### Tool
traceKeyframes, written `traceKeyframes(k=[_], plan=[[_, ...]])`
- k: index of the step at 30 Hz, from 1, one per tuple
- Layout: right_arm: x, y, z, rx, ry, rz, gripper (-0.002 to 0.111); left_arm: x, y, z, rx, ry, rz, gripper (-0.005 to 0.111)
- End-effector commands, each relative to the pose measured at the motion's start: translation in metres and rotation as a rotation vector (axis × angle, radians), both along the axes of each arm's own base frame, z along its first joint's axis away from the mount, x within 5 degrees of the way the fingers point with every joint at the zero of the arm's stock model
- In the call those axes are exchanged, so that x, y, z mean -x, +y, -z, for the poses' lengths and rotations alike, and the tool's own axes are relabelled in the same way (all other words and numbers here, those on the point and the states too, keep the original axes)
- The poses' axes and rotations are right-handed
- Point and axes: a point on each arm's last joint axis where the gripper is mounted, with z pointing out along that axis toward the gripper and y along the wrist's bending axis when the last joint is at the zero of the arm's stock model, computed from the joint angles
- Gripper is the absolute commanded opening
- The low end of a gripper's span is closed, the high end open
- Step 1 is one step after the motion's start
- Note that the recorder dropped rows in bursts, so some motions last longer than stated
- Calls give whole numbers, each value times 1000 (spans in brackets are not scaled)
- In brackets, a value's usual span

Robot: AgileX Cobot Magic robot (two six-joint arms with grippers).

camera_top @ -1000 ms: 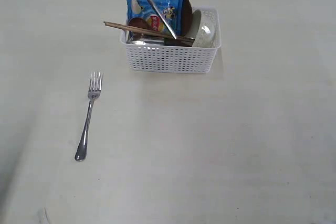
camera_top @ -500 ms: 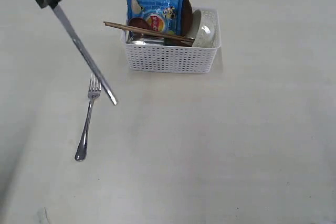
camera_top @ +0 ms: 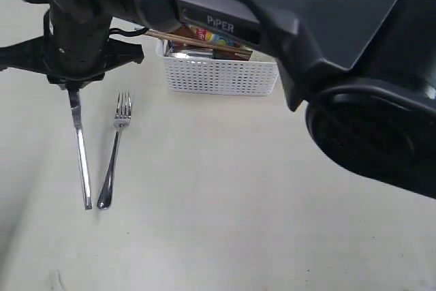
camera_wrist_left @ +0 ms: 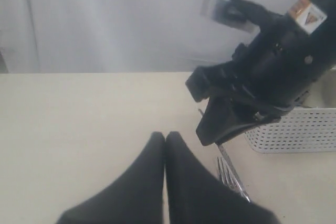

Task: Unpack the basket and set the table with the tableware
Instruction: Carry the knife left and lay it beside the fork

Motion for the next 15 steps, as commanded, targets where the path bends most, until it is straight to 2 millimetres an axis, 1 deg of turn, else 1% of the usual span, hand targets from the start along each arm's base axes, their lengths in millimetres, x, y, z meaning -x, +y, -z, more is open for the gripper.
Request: traceKeyframes(k=[1,4,7,10,13,15], plan=[[-9,-5,6,46,-37,98,-1,0,0,0,1,-7,1,0],[-12,0,7,-51,-6,212,-1,0,0,0,1,-7,1,0],[-13,2,10,-81,21,267,-1,0,0,0,1,-7,1,0],[-15,2,22,-47,36,275,-1,0,0,0,1,-7,1,0],[-15,3,42,-6,68,280,-1,0,0,0,1,-7,1,0],[-15,3,52,12,76,281,-1,0,0,0,1,-7,1,0]])
